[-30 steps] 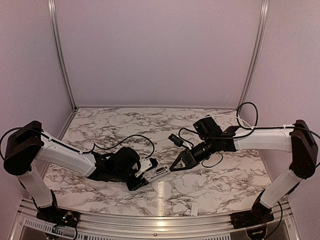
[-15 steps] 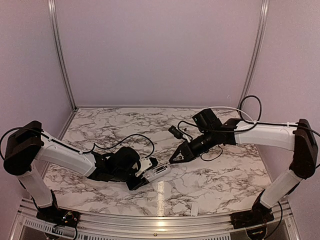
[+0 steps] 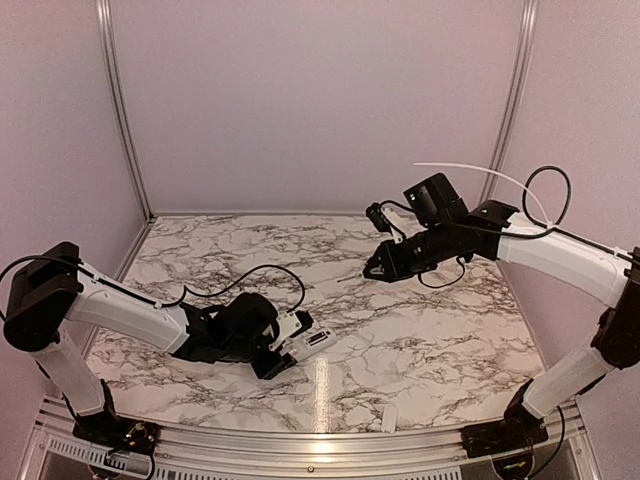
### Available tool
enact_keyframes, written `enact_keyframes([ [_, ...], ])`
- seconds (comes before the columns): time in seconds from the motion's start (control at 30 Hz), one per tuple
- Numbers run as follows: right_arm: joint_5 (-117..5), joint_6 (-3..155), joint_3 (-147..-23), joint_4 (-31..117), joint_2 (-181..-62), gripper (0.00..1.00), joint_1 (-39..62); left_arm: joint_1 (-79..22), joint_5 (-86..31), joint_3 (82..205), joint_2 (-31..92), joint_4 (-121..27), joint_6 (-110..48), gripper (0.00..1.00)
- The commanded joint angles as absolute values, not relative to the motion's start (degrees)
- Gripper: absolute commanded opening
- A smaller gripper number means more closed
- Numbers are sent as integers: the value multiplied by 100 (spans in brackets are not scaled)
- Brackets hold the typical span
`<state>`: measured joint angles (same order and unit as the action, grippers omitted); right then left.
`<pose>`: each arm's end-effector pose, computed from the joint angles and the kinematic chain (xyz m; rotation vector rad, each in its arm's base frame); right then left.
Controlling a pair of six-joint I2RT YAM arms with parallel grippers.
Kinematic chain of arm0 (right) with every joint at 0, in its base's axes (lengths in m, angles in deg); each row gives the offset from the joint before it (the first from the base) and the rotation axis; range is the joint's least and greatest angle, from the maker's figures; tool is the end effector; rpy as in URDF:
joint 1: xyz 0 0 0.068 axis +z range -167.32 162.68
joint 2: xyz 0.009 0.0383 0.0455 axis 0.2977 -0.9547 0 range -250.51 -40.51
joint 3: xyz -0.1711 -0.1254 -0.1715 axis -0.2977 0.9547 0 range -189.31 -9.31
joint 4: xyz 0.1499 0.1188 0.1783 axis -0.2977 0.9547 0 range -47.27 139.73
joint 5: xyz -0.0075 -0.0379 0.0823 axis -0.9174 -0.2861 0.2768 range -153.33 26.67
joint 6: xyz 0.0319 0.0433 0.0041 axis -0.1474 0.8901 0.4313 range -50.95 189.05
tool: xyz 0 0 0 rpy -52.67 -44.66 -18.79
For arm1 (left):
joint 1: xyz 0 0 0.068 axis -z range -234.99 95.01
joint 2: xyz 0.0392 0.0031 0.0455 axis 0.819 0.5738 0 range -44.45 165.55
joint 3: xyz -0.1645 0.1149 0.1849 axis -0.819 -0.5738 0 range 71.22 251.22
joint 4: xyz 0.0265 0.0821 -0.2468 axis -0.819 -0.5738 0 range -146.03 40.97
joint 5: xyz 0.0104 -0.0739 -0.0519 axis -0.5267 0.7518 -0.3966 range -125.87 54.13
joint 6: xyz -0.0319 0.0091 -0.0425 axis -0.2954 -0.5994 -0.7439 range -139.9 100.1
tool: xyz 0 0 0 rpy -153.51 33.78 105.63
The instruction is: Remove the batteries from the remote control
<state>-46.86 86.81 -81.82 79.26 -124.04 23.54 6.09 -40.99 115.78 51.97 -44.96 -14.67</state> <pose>0.2318 0.2138 0.3081 -0.6421 2.4365 0.7958 0.1582 -0.2799 0.1392 1.2932 2.0563 -0.3431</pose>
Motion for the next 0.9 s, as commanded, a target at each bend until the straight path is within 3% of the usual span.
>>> enact_keyframes([
  [0.0, -5480, 8828, -8439, 8512, -12228, 0, 2328, 619, -4259, 11464, 4996, -4422, -1542, 62],
  [0.2, -5555, 8882, -8446, 8618, -12112, 0, 2328, 635, -4288, 11450, 4999, -4449, -1494, 74],
  [0.3, -5455, 8865, -8435, 8672, -12128, 0, 2328, 645, -4260, 11447, 4925, -4447, -1442, 91],
  [0.4, -5229, 8810, -8447, 8763, -12202, 0, 2328, 645, -4271, 11417, 4844, -4379, -1417, 98],
  [0.7, -4440, 8622, -8392, 8846, -12552, 0, 2441, 575, -3606, 11273, 4998, -3967, -1075, 99],
  [0.87, -4394, 8632, -8445, 8772, -12820, 0, 2726, 319, -3222, 11260, 4991, -4141, -962, 94],
])
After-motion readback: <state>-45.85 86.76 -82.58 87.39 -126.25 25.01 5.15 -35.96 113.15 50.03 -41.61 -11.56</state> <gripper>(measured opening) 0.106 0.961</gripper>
